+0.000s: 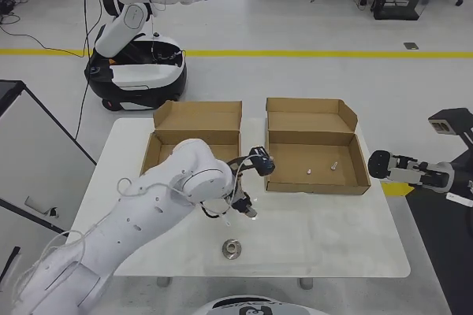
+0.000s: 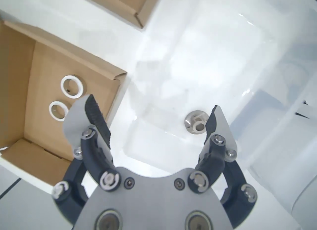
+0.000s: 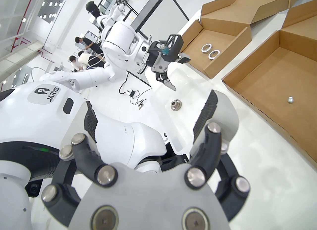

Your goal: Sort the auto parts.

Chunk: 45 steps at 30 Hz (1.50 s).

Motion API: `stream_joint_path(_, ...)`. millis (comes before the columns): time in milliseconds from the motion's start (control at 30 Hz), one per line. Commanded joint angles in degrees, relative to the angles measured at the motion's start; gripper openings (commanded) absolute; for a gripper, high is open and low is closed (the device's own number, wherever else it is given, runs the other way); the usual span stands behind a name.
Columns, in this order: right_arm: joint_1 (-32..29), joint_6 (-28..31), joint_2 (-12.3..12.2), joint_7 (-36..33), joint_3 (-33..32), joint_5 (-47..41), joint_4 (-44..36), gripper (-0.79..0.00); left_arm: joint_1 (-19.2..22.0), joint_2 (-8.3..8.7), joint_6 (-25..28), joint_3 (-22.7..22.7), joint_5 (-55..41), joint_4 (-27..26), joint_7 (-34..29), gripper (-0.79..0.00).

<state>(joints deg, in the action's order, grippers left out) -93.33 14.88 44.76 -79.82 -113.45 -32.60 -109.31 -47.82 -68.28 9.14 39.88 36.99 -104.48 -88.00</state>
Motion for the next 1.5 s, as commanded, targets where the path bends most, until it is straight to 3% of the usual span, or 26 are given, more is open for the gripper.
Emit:
stream_joint_path(0, 0.0, 0.0, 0.0, 0.0, 0.0, 0.0, 0.0, 0.000, 1.6, 0.90, 0.2, -1.7, -4.5, -0.7, 0.0, 0.000)
stream_joint_path(367, 0.0, 0.0, 0.0, 0.0, 0.0, 0.0, 0.0, 0.000, 10.9, 5.75, 1.3, -14.1, -14.0, -0.7, 0.0, 0.000)
stream_joint_path(600, 0.0, 0.0, 0.0, 0.0, 0.0, 0.0, 0.0, 0.000, 13.4, 7.81, 0.1, -17.3, -19.2, -2.6, 0.0, 0.000)
stream_joint_path(1000, 0.0, 0.0, 0.0, 0.0, 0.0, 0.0, 0.0, 0.000, 12.9, 8.03, 0.0, -17.6, -17.9, -3.3, 1.7, 0.000)
stream_joint_path(1200, 0.0, 0.0, 0.0, 0.0, 0.0, 0.0, 0.0, 0.000, 11.5, 7.90, 6.3, -19.0, -14.6, -6.4, 3.4, 0.000)
stream_joint_path(1367, 0.0, 0.0, 0.0, 0.0, 0.0, 0.0, 0.0, 0.000, 11.5, 7.22, 7.9, -21.4, -12.5, -7.2, 1.0, 0.000)
stream_joint_path(1467, 0.0, 0.0, 0.0, 0.0, 0.0, 0.0, 0.0, 0.000, 11.3, 6.63, 8.6, -21.9, -11.8, -6.4, 3.0, 0.000)
